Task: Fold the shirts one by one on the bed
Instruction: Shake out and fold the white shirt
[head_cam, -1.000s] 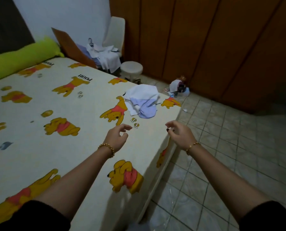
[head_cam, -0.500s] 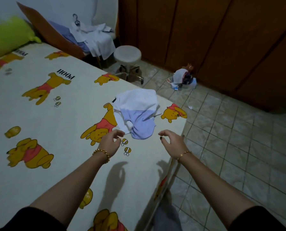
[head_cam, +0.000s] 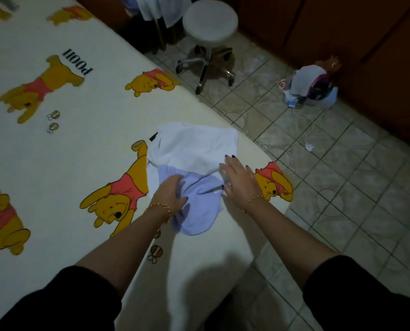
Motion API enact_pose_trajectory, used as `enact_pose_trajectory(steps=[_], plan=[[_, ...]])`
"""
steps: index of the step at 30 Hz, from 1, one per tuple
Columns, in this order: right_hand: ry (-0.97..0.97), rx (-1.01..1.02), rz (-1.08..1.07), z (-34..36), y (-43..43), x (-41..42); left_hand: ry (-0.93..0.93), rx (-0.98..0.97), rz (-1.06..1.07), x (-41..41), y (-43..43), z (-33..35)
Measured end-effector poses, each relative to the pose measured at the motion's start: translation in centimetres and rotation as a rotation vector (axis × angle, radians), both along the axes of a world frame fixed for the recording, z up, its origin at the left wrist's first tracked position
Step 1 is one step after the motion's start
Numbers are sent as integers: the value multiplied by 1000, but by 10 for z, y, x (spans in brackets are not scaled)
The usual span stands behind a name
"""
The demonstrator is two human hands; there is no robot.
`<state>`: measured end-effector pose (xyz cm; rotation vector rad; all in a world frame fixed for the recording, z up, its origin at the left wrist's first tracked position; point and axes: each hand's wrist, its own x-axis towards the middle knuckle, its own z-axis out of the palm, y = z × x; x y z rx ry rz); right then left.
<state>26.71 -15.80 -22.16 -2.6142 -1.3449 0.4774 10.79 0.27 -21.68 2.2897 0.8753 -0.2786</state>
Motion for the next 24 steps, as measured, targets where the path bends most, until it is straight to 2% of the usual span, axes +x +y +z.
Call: enact_pose_trajectory(steps=[2,5,10,13,15,18,24], plan=[[-92,-111,84,-9,12,26,178,139,-114,26,5,-15],[-78,-241,180,-29,25,53,398,254,-167,49,8,-41],[136,-412,269,-53,27,63,503,386,-297,47,13,-70],[220,-414,256,-44,36,69,484,370,-357,48,27,-64],[281,-389,171,-31,39,69,467,240,-345,48,32,-50],[319,-355,98,-6,41,59,362,58,-219,36,36,-27],[415,-124,-75,94,56,8,50,71,22,-11,57,76]])
